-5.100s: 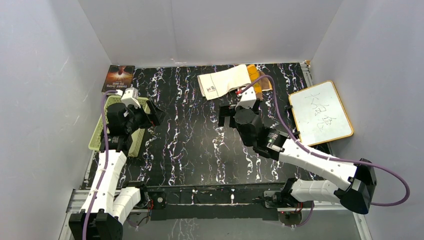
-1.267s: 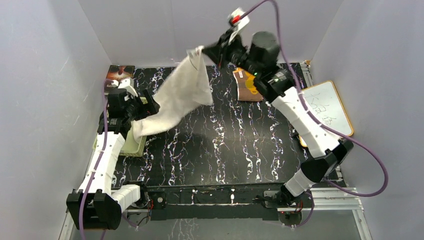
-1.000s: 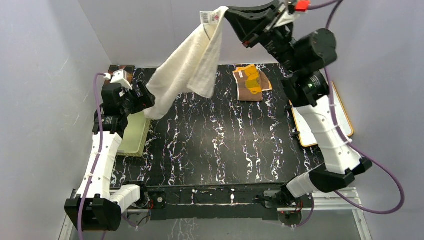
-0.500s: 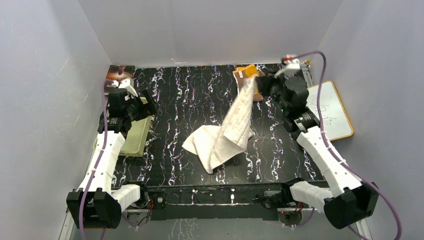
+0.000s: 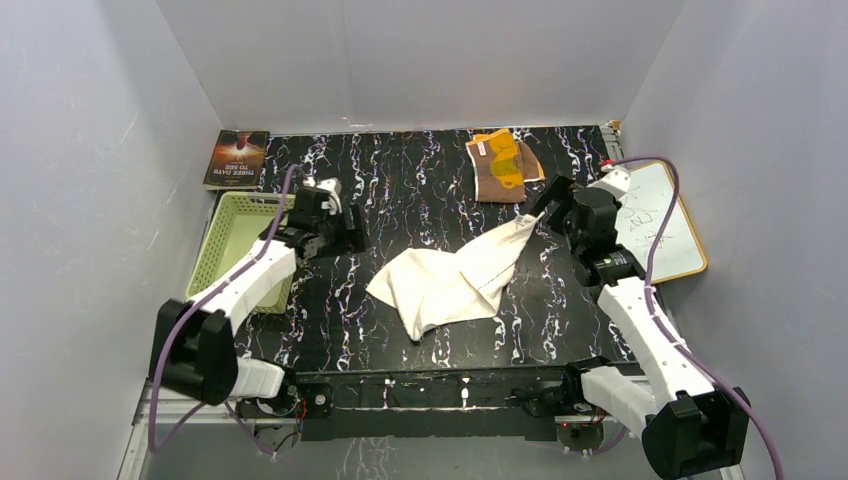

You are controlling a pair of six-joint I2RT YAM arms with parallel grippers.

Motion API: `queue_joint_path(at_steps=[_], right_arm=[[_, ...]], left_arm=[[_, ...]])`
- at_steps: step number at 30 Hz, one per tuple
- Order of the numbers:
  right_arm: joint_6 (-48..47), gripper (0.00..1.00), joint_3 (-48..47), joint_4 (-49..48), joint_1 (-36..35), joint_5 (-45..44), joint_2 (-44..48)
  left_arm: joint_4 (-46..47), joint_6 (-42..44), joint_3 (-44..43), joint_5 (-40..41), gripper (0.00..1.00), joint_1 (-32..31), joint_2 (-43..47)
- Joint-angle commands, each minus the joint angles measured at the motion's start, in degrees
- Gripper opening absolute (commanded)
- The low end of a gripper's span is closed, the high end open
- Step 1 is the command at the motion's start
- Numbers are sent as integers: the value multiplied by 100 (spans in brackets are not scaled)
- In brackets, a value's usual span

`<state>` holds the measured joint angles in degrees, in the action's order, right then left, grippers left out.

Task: Roll the towels
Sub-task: Place the towel at the center of the board.

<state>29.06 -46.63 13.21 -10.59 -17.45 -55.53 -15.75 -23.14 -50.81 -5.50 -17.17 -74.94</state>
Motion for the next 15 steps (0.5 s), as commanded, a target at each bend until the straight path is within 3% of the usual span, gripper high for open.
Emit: queue_joint_path(at_steps=[1, 4, 9, 15], right_arm=[[164, 88, 394, 44, -21, 878, -251], [-186, 80, 395, 89, -388, 1410, -629], [-691, 79, -71, 874, -2524, -335, -1639], [-930, 77, -360, 1222, -3592, -905, -2606]], left_arm=[[265, -60, 110, 161, 87, -357, -574], [349, -57, 269, 366, 87, -479, -777], [452, -78, 646, 335, 84, -605, -813], [777, -329, 1211, 119, 79, -767, -783]])
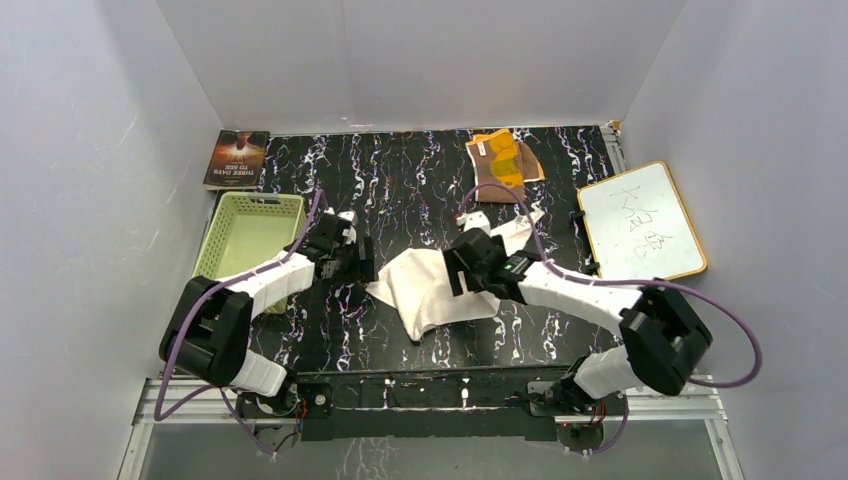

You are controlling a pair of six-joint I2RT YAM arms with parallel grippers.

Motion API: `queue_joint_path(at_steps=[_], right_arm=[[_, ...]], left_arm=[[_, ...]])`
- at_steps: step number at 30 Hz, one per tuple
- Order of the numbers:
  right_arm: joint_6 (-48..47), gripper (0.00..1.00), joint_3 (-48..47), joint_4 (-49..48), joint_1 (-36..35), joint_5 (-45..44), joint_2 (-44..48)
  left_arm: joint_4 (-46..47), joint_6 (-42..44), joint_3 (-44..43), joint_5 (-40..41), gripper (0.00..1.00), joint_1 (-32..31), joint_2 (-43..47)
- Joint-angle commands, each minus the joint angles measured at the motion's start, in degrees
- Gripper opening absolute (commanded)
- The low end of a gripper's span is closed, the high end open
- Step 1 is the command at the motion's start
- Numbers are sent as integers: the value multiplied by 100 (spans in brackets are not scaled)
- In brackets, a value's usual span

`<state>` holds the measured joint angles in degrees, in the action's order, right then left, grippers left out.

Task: Roll the towels
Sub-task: Place the towel at the center of the board, then flatten out the towel at the center of the board.

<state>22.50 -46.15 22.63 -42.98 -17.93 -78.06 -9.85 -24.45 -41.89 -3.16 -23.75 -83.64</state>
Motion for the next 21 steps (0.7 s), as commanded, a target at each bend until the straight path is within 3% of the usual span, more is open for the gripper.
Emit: queue_joint_path(at_steps=[1, 10, 21], right_arm=[[-299, 77, -453, 303, -446, -979, -492], [-441, 72, -698, 136, -641, -1669, -1089], [-686, 66, -908, -192, -632, -1931, -1719]], left_arm=[[228, -227, 366, -116, 77, -124, 66], [82, -180, 263, 110, 53, -363, -186], [325, -359, 483, -22, 47, -678, -404]])
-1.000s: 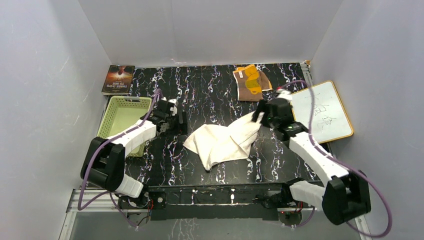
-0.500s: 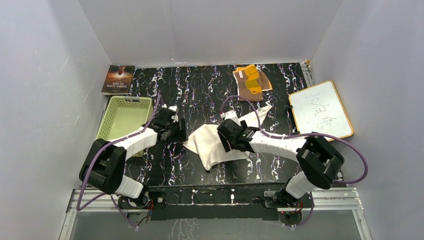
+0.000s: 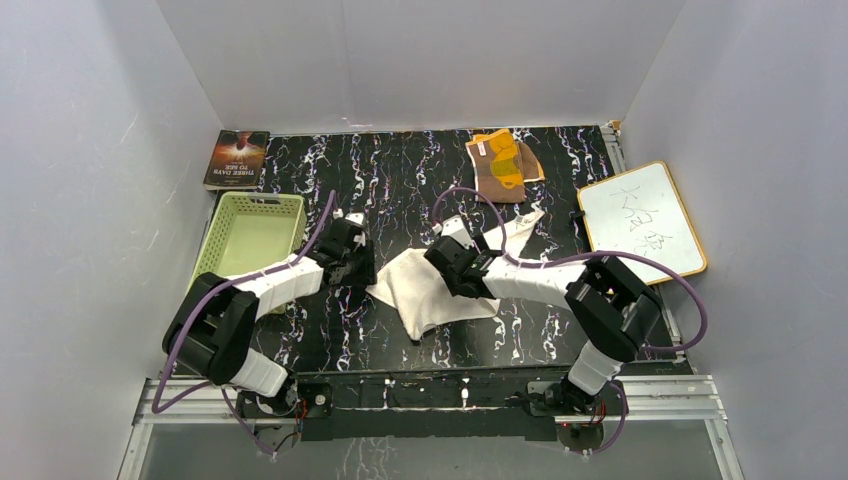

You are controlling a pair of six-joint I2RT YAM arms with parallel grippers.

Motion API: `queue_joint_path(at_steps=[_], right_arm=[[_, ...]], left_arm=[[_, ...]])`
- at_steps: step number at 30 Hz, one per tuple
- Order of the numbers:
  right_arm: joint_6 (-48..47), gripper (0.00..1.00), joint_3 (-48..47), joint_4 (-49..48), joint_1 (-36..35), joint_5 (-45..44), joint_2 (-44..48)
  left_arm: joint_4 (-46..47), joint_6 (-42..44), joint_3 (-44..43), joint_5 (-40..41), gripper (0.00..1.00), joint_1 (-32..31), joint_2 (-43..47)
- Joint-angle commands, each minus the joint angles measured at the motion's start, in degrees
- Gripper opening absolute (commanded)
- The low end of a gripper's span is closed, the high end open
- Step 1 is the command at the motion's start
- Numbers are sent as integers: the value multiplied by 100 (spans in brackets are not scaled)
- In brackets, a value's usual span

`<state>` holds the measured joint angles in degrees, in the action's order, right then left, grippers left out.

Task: Roll the towels
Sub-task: Flatten out the towel at the center of the board.

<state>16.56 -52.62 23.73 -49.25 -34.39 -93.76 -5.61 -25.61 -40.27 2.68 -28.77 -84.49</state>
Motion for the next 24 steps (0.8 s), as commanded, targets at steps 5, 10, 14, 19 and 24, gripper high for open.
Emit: queue_joint_path(at_steps=[5, 10, 14, 19, 24], right_arm=[[-74, 60, -101, -465, 50, -361, -127], [-79, 59, -47, -505, 194, -275, -91], [-66, 59, -14, -501, 233, -235, -39], [-58, 45, 66, -617, 313, -117, -18], [-61, 30, 132, -651, 390, -6, 57]], left_arm=[[408, -625, 584, -1110, 40, -211, -477], [105, -740, 628, -1045, 34, -234, -557], [-383, -957, 823, -703, 45, -267, -203], [-322, -1046, 1172, -662, 36, -268, -196], [446, -1192, 1402, -1054, 11, -321, -872]])
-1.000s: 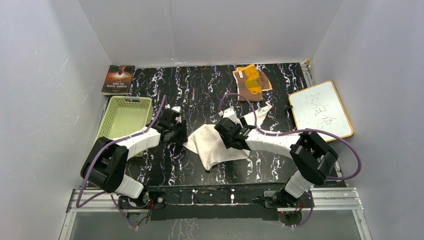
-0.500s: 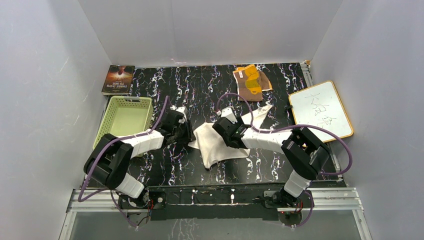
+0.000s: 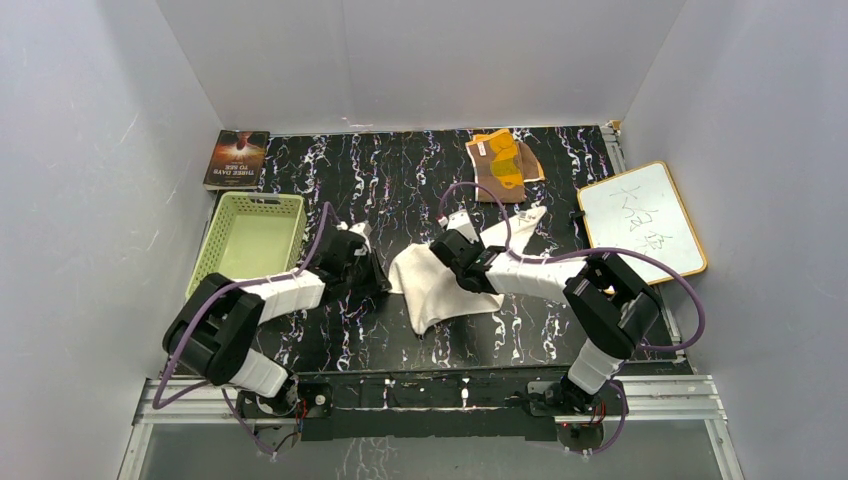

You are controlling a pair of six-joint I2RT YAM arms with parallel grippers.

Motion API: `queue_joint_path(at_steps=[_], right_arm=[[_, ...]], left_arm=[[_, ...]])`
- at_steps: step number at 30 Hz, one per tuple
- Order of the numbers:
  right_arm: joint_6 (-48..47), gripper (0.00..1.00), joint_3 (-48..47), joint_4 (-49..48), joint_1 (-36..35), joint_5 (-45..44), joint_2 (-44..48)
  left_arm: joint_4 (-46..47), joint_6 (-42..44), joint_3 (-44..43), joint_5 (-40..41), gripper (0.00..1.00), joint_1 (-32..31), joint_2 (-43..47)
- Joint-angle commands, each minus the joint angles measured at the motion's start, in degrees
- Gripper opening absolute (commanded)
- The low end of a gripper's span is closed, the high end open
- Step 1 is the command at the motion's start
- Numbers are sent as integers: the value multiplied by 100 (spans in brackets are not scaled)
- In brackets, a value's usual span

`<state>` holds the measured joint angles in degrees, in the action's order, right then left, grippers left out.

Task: Roll the towels
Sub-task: Flatten out the towel at the center of the board.

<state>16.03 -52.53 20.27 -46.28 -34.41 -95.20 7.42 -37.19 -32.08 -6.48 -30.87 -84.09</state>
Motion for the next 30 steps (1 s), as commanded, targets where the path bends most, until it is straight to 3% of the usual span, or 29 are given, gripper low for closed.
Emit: queue_joint_path(at_steps=[1, 5, 7, 11, 16, 18, 22, 30], right_arm=[[-11, 26, 126, -305, 119, 34, 242], [-30, 5, 165, -214, 258, 102, 500], [-6, 1, 148, -120, 302, 115, 773], [36, 0, -14, -91, 474, 422, 1767], [82, 0, -331, -274, 1168, 1289, 2901], [36, 0, -602, -150, 1310, 1185, 3116], [2, 0, -918, -172, 1496, 982, 3455], [-41, 0, -1485, -30, 1561, 1173, 4384]], left_arm=[[-831, -39, 560, -110, 4, -125, -996], [-1045, 44, 413, 154, 0, -138, -770], [-1376, 100, 292, 295, 0, -136, -415], [-2480, 206, -362, 1023, 0, -22, 908], [-3233, 657, -1326, 828, 0, 1372, 2343], [-3539, 972, -1917, 835, 0, 2055, 2465], [-3838, 1396, -3198, 605, 0, 2823, 2307], [-4761, 1820, -5302, 807, 0, 3183, 2445]])
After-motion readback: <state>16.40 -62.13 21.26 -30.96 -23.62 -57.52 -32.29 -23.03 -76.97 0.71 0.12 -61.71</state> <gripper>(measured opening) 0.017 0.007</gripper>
